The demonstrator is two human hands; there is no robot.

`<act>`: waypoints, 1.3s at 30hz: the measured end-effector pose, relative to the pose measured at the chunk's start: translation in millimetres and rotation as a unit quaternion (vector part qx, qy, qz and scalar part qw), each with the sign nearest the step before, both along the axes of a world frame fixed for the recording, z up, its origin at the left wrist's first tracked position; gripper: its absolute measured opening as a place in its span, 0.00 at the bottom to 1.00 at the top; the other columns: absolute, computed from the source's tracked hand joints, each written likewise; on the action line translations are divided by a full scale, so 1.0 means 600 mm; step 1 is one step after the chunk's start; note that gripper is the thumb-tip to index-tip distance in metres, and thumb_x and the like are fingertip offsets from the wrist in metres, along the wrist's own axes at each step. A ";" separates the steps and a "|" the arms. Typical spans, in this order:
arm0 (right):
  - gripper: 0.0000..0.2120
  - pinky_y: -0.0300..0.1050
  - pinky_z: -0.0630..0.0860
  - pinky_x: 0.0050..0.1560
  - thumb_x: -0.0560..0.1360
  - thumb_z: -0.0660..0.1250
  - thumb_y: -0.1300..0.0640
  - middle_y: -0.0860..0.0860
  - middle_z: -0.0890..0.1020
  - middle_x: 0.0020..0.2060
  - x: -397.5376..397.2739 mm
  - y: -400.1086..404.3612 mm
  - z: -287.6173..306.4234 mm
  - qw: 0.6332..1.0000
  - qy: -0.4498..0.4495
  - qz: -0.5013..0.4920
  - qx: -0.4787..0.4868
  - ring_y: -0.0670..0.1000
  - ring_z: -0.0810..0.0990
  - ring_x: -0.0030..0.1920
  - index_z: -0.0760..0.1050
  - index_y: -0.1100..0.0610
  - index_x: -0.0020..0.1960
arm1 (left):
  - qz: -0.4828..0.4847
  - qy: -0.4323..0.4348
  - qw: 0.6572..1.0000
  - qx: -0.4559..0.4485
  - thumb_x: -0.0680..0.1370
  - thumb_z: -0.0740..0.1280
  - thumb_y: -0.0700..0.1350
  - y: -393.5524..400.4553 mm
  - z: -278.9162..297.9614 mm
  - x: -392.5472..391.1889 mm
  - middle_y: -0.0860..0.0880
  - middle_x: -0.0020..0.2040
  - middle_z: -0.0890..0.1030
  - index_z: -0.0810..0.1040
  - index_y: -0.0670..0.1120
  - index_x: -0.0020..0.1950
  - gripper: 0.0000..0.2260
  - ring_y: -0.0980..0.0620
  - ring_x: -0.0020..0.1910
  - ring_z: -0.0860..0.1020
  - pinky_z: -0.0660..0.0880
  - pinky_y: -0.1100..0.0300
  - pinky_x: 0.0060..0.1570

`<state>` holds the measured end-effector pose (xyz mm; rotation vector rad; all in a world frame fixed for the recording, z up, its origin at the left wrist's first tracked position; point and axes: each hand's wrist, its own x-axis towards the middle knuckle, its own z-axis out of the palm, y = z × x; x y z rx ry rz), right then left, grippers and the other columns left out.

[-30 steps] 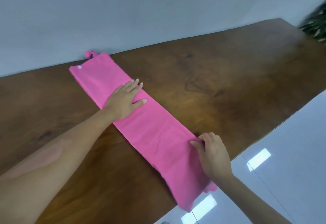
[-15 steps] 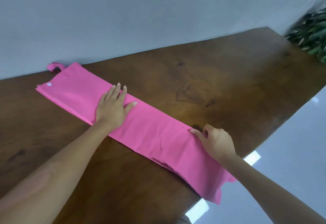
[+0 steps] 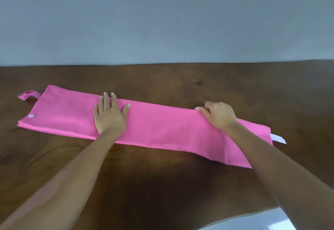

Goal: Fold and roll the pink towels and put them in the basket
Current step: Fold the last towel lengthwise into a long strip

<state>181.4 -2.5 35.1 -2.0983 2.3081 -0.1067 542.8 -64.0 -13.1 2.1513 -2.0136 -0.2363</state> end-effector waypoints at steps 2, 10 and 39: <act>0.23 0.48 0.67 0.36 0.81 0.57 0.37 0.50 0.75 0.31 -0.020 -0.007 -0.010 1.000 -0.020 0.004 -0.007 0.60 0.79 0.38 0.70 0.54 0.40 | 0.035 0.008 0.999 0.004 0.82 0.46 0.64 0.008 0.001 -0.011 0.42 0.82 0.49 0.51 0.45 0.82 0.34 0.44 0.81 0.47 0.46 0.45 0.78; 0.27 0.52 0.73 0.59 0.81 0.53 0.36 0.52 0.79 0.57 -0.100 0.135 -0.036 0.988 -0.067 0.082 -0.111 0.54 0.75 0.57 0.74 0.56 0.63 | -0.309 0.097 0.944 -0.063 0.81 0.53 0.65 0.103 0.026 -0.104 0.48 0.81 0.58 0.59 0.51 0.81 0.32 0.50 0.80 0.55 0.53 0.45 0.77; 0.13 0.48 0.76 0.45 0.71 0.60 0.60 0.46 0.80 0.46 -0.231 0.248 0.034 0.992 -0.057 0.109 0.022 0.53 0.80 0.47 0.79 0.52 0.51 | -0.471 0.093 0.877 0.026 0.80 0.63 0.38 0.136 0.056 -0.206 0.55 0.66 0.79 0.80 0.51 0.67 0.18 0.56 0.67 0.74 0.66 0.60 0.71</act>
